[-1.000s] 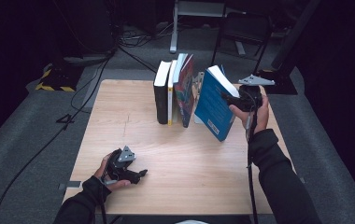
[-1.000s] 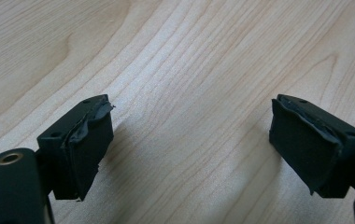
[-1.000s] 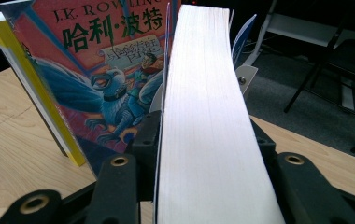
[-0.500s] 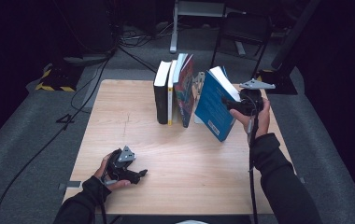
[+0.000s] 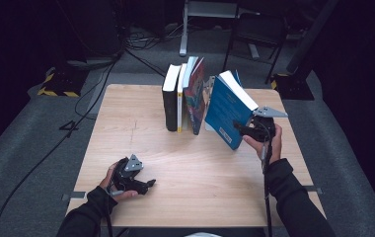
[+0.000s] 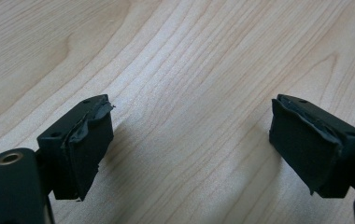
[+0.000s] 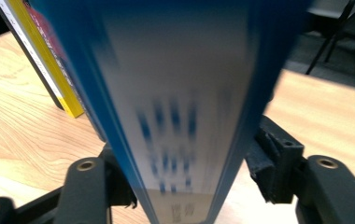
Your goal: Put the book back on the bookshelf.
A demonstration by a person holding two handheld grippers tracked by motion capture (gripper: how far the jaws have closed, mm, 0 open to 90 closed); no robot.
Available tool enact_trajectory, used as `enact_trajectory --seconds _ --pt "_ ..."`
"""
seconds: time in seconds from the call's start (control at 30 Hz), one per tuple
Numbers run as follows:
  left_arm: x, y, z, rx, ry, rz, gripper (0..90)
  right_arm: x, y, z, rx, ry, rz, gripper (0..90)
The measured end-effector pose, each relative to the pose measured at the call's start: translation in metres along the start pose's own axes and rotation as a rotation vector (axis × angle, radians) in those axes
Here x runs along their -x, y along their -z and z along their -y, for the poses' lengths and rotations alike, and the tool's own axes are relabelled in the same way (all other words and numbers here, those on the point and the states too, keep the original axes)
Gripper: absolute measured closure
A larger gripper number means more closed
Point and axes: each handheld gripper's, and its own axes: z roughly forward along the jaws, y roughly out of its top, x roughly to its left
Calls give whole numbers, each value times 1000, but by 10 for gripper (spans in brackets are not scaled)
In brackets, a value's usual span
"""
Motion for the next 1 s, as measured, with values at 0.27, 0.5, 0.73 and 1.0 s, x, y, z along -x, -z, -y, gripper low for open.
enact_trajectory --seconds 0.27,0.5,0.73,1.0 --pt "0 0 0 0 1 -1 137 -7 -21 16 1 -26 15 586" --pt "0 0 0 1 2 -1 137 -14 -28 16 44 -41 72 604" --pt "0 0 0 0 0 0 137 -20 -39 12 59 -46 100 605" --pt "0 0 0 1 -2 1 141 -26 -43 12 79 -63 158 609"
